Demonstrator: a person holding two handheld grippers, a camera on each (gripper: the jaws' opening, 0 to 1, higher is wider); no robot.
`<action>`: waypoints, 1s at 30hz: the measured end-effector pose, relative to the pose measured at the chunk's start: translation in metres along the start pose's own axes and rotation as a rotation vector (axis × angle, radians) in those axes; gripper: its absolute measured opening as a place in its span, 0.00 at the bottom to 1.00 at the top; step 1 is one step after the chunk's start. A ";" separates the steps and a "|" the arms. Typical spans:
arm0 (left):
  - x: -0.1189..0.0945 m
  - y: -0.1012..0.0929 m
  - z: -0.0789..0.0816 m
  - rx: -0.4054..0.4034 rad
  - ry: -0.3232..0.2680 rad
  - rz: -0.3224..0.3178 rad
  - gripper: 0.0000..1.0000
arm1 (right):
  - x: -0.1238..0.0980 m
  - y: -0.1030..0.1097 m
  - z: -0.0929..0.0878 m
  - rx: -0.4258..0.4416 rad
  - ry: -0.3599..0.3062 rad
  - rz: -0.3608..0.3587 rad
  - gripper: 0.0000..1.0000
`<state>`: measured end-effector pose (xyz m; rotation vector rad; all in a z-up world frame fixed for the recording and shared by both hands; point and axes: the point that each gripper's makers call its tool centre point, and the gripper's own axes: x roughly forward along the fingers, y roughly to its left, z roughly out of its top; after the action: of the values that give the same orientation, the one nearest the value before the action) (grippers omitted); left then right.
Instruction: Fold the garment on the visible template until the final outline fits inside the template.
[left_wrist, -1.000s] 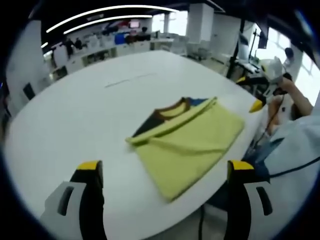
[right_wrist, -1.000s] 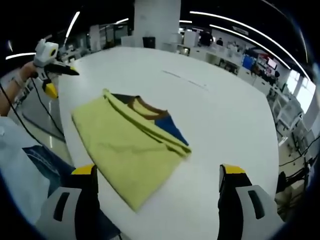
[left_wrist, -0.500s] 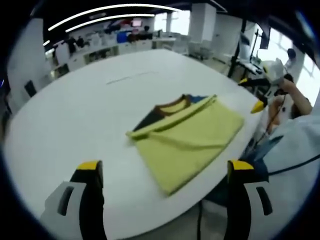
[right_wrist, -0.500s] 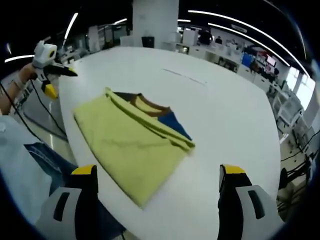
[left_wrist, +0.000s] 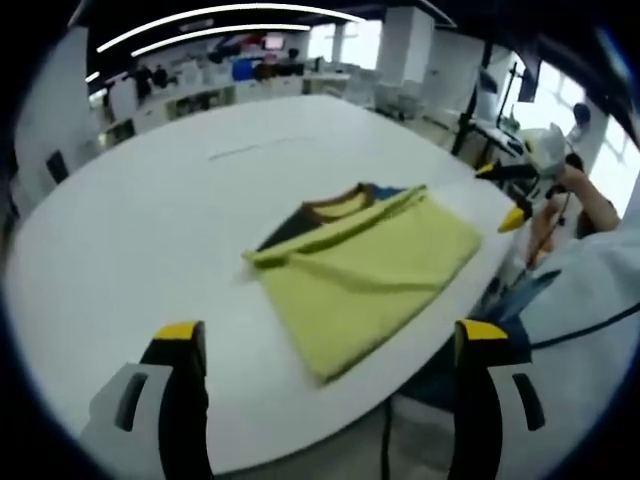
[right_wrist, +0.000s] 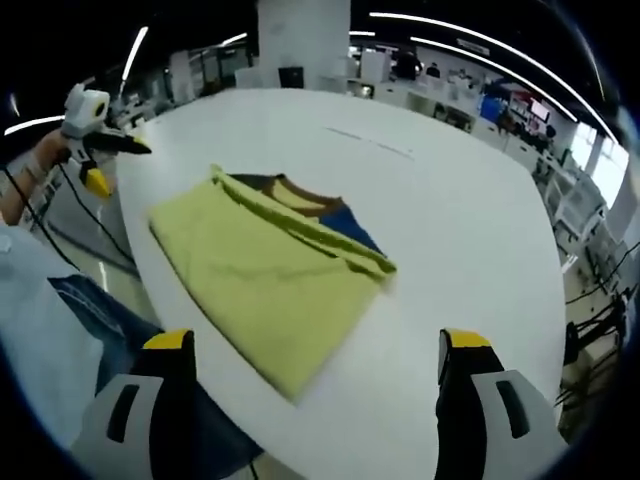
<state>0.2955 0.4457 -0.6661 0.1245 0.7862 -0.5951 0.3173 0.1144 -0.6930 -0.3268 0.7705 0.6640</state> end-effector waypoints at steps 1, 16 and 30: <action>0.000 0.000 -0.002 -0.003 0.004 -0.001 0.99 | 0.000 0.001 -0.001 0.005 0.001 0.000 1.00; 0.009 -0.003 -0.020 -0.045 0.038 -0.024 0.99 | 0.007 0.005 -0.017 0.028 0.042 0.013 1.00; 0.024 -0.005 -0.035 -0.090 0.082 -0.047 0.95 | 0.015 0.003 -0.033 0.057 0.075 0.021 1.00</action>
<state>0.2839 0.4423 -0.7070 0.0481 0.8965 -0.6007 0.3058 0.1062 -0.7263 -0.2930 0.8636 0.6514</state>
